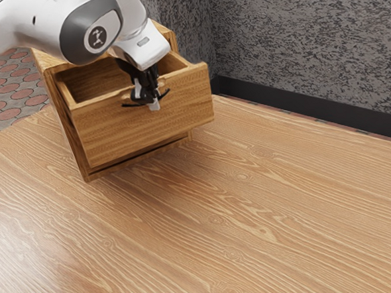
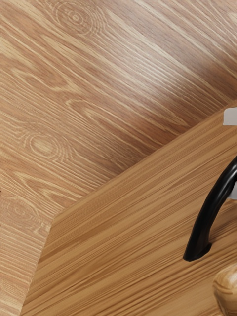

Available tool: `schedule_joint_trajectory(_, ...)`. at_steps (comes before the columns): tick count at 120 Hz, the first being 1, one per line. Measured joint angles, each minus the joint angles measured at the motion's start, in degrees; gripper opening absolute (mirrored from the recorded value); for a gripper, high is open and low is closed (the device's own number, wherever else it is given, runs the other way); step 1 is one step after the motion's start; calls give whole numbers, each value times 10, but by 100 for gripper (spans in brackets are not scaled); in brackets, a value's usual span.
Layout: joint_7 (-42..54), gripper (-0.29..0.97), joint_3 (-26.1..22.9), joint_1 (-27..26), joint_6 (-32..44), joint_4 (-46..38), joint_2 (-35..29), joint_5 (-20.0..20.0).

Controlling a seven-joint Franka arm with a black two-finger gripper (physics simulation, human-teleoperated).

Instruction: Pull the drawer handle with one arm to open the drawer

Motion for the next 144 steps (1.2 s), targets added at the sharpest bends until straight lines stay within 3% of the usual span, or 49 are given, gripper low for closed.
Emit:
schedule_joint_trajectory(11, -26, -8, 4, -21, 3, -23, -20, 1)
schedule_joint_trajectory(23, -53, 3, -5, -39, -4, -52, -49, -3)
schedule_joint_trajectory(32, -72, 2, -2, -61, -6, -67, -65, -3)
schedule_joint_trajectory(33, -74, 2, -19, -45, -6, -69, -66, -3)
schedule_joint_trajectory(40, -89, 2, 11, -78, -6, -79, -75, -4)
schedule_joint_trajectory(59, -122, -5, 5, -68, -6, -87, -81, -2)
schedule_joint_trajectory(122, -185, 11, -1, -78, -9, -78, -97, 20)
schedule_joint_trajectory(128, -188, 12, -2, -82, -21, -47, -100, 20)
schedule_joint_trajectory(137, -186, 14, 0, -87, -91, 70, -78, 14)
schedule_joint_trajectory(144, -185, 26, 1, -90, -162, 136, -66, 1)
